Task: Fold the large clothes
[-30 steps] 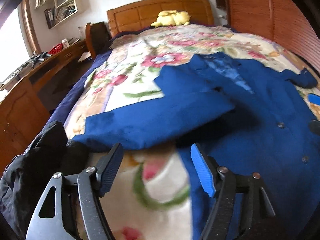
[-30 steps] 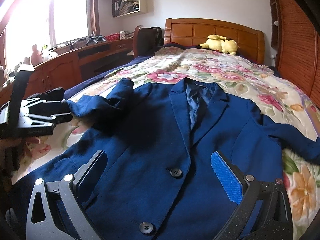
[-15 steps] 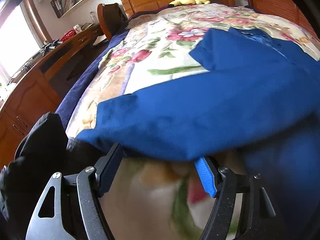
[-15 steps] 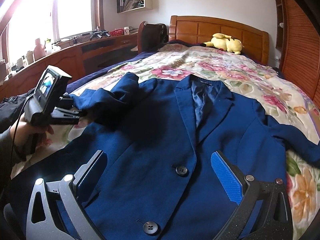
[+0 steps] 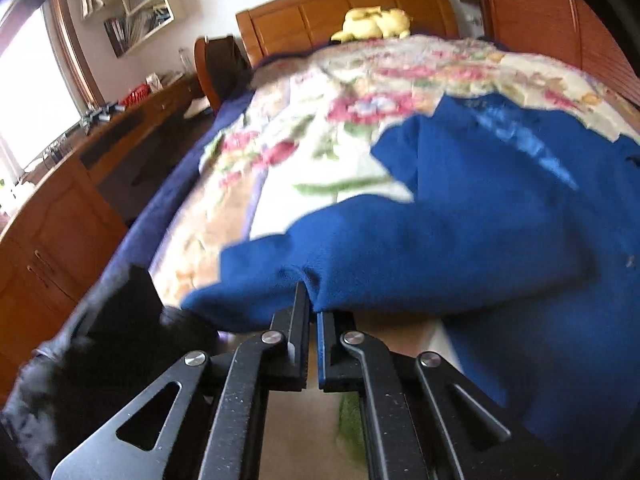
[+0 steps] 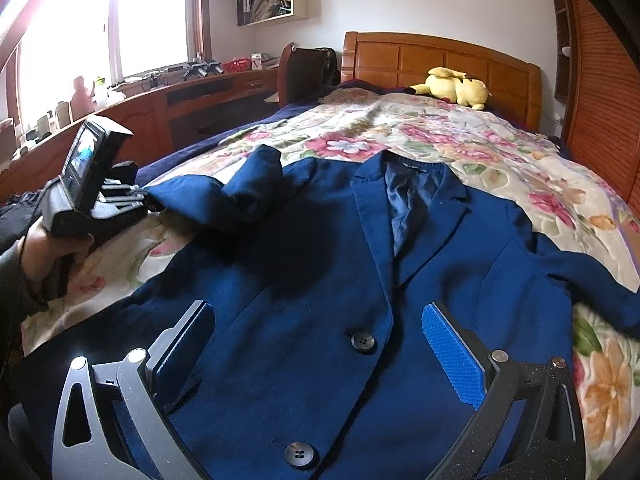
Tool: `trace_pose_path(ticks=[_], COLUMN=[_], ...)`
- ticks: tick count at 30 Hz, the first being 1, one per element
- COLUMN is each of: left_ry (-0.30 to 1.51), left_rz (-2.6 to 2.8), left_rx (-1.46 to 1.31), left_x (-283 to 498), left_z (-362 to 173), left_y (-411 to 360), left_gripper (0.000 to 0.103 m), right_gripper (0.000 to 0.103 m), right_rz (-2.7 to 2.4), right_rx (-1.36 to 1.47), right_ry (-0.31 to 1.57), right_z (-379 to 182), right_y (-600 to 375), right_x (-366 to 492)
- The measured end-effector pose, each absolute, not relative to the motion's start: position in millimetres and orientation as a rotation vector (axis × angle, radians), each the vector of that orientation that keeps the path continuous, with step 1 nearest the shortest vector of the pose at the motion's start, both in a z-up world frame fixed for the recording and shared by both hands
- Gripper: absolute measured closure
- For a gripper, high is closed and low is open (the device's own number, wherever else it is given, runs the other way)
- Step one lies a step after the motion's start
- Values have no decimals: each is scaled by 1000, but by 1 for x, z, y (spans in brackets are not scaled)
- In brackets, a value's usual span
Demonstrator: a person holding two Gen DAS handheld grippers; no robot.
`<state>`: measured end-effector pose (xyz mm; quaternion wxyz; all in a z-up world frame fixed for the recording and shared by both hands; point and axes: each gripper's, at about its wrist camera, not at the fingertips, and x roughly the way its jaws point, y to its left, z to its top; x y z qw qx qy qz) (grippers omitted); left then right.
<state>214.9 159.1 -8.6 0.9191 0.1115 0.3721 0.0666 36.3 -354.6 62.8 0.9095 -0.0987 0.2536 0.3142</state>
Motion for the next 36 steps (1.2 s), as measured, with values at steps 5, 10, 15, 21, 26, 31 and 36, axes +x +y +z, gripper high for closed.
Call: trace_pose_path(ticks=[5,10,15,21,26,31,36], left_ry=[687,634,606,623,649,638,588], left_rz=[92,0,-98,-185,-201,-208,-180], left_rx=[234,265,277,234,206,181,155], left_x=[206,200,187,166,150,130,103], left_z=[29,52,62,63,58,56,56], left_y=[132,78,29,-3,0,7,22], left_gripper=[100,100,100,100,83,55,27], right_gripper=[0,0,0,0,0,0,0], right_rz=[644,629,609,561,548,541,542], right_rx=[-181,-148,-125,-141,-120,-108,-115], right_ry=[508,494,487,477,483,486,485], right_z=[66,70,71,71,72,74,73], right_y=[-363,-376,-383,-387,-392,-392,-390], right_x=[33,31,31,29,29,27,26])
